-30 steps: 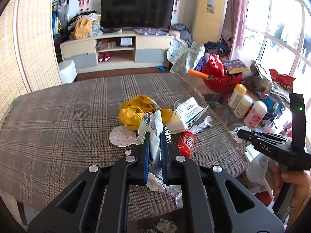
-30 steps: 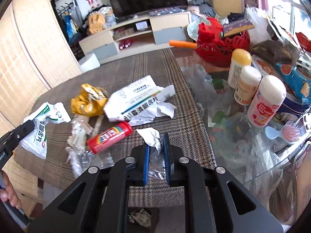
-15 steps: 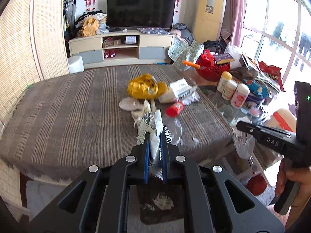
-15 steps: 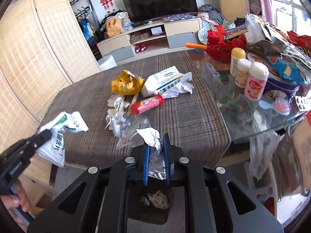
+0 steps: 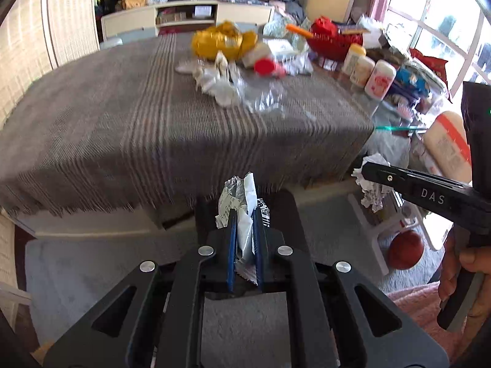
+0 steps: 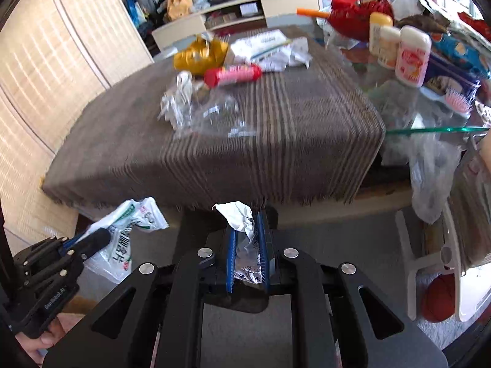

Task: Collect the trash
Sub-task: 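Carry both held wads down over the trash bin, then open both tools to drop the paper into the bin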

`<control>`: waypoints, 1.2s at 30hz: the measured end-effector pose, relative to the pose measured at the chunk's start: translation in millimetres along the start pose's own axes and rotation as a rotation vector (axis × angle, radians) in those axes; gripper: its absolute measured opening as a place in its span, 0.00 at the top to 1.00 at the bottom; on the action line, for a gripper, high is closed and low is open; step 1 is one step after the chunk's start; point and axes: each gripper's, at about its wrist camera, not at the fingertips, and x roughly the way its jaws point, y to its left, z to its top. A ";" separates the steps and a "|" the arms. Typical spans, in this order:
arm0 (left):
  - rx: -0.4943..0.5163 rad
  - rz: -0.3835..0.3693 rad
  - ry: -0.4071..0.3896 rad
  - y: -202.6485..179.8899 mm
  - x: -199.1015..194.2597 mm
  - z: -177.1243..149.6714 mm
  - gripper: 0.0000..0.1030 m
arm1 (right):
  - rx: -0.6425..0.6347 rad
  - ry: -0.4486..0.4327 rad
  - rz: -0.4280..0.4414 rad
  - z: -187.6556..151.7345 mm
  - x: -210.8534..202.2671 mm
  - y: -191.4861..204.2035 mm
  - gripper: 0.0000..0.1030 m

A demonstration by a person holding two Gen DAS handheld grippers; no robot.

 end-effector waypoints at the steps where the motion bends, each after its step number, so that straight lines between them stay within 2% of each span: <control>1: -0.001 -0.002 0.019 0.3 9.7 -4.2 0.92 | -0.003 0.014 0.005 -2.1 7.3 0.4 0.86; 5: -0.014 -0.014 0.067 1.4 39.1 -15.3 0.92 | 0.007 0.051 0.035 -3.2 29.6 2.5 0.86; 14: -0.009 -0.043 0.170 1.5 95.3 -28.2 0.91 | 0.005 0.109 0.036 -9.8 74.6 5.5 0.86; 19: -0.013 -0.055 0.198 0.9 109.7 -32.0 0.91 | -0.016 0.142 0.033 -13.1 93.2 13.5 0.84; 26: -0.025 -0.054 0.201 6.1 109.4 -30.8 0.87 | -0.019 0.174 0.039 -13.5 104.4 20.5 0.82; 27: -0.027 -0.054 0.200 6.6 108.9 -31.1 0.85 | -0.019 0.173 0.039 -13.0 105.4 21.0 0.80; 29: -0.027 -0.051 0.198 8.9 106.4 -32.0 0.82 | -0.014 0.171 0.039 -12.6 103.8 21.0 0.67; 31: -0.030 -0.046 0.195 10.5 104.4 -32.1 0.71 | -0.009 0.166 0.040 -12.7 103.0 20.4 0.60; 33: -0.034 -0.041 0.191 12.1 101.6 -32.4 0.66 | -0.009 0.162 0.035 -12.0 98.9 19.1 0.60; 34: -0.037 -0.036 0.187 13.6 99.4 -32.6 0.63 | -0.009 0.158 0.030 -11.5 96.8 17.8 0.57; 36: -0.045 -0.029 0.178 17.6 94.3 -32.9 0.50 | -0.002 0.148 0.018 -11.0 91.6 13.2 0.46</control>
